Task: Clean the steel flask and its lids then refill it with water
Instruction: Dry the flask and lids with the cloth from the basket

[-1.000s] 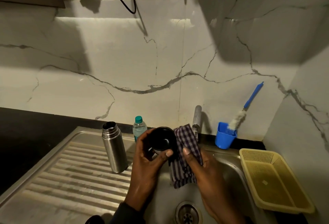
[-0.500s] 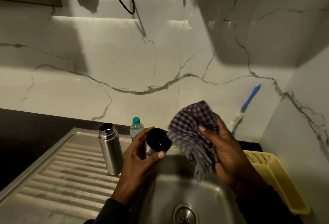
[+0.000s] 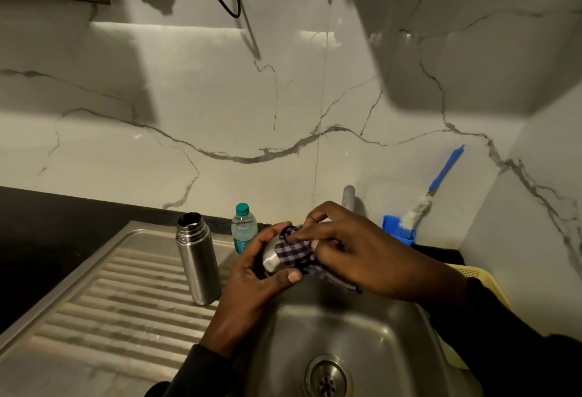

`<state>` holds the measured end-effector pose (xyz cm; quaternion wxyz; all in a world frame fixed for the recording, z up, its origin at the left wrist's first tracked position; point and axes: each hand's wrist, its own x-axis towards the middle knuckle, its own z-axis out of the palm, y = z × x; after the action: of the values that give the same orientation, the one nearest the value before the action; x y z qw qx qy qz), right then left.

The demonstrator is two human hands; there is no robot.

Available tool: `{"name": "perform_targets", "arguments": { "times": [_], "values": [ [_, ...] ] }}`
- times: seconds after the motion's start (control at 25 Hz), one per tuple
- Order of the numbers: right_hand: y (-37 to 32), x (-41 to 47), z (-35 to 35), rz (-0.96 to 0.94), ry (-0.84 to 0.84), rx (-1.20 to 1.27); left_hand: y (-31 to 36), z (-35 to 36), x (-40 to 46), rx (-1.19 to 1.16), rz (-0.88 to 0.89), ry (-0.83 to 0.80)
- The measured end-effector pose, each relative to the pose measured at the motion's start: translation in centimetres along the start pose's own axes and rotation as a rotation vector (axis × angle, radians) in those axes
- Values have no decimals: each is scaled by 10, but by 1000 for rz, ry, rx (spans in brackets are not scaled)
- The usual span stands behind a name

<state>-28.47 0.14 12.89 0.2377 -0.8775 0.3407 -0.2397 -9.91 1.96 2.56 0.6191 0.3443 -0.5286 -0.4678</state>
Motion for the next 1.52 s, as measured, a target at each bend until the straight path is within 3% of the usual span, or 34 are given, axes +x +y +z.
{"name": "perform_targets", "arguments": {
  "times": [0.2,0.32,0.36,0.44,0.52,0.6,0.68,0.72,0.8,0.84,0.88,0.96,1.04,1.2,1.28,1.4,1.52],
  "values": [
    [-1,7,15,-314,114,-418,15,-4,6,118,43,-80],
    [0,4,25,-401,247,-509,28,-6,9,209,136,-129],
    [-3,0,27,-333,325,-392,31,-7,11,284,208,-144],
    [-10,-1,27,4,454,121,34,-10,15,561,400,-177],
    [-3,4,22,381,328,764,33,-12,15,821,602,-230],
    [10,6,25,575,278,1079,34,-18,18,931,641,-338],
    [13,3,26,535,337,1023,34,-12,22,867,463,-382],
    [11,0,26,460,361,917,37,-6,21,692,232,-333],
    [8,-6,26,284,384,671,36,-4,17,115,-137,-197],
    [8,-9,26,194,389,566,40,3,24,-16,-331,-120],
    [8,-11,26,105,385,463,39,4,27,23,-417,-155],
    [9,-10,29,-29,371,226,42,8,32,91,-467,-177],
    [10,-9,32,-71,427,50,40,13,32,76,-465,-89],
    [0,-3,40,-57,698,12,23,23,32,45,-365,37],
    [-9,3,40,46,749,162,21,21,29,94,-271,0],
    [-8,12,34,404,705,385,29,17,27,228,-12,-95],
    [2,13,23,677,352,1277,47,11,33,436,332,-221]
  ]
}}
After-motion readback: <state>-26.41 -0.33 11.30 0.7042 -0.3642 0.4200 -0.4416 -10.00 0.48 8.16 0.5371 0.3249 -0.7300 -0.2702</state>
